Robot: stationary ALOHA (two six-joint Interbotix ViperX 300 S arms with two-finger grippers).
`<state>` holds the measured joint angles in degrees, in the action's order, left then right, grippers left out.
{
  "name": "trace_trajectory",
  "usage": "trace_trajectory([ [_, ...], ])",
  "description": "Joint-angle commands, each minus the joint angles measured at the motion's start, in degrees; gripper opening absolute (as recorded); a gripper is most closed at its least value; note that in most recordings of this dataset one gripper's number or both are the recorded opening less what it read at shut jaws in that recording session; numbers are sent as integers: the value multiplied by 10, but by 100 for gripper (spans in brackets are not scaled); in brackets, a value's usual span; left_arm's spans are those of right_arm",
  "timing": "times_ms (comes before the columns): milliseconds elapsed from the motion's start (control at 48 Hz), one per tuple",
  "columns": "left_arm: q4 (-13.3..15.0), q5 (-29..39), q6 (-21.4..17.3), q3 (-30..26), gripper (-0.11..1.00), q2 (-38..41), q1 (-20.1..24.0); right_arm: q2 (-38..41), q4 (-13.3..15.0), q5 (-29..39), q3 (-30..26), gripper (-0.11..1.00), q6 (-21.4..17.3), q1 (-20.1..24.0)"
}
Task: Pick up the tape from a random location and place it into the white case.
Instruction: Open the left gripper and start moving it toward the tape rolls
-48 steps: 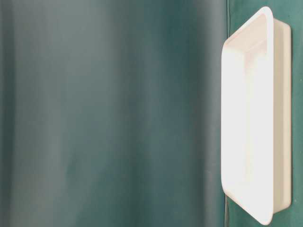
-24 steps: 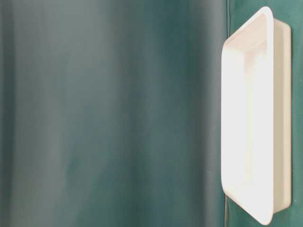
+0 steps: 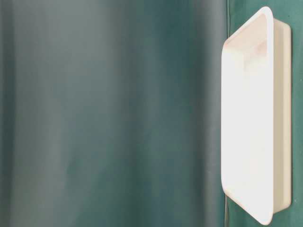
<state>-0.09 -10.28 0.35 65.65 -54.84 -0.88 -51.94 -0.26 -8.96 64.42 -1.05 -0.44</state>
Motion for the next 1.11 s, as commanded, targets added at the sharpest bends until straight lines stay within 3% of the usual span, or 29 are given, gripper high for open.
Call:
trace_trajectory([
  [0,1,-3,-1,-14,99,4,-2,3,-2,3,-15,91,-1,-1],
  [292,2,-2,12,-14,98,4,-6,2,-2,6,-16,92,-1,-1],
  [813,2,7,16,-15,98,4,-120,1,-2,6,-20,92,-2,-1],
  [1084,2,11,13,-16,98,4,-129,2,-3,6,-20,92,-2,-1],
])
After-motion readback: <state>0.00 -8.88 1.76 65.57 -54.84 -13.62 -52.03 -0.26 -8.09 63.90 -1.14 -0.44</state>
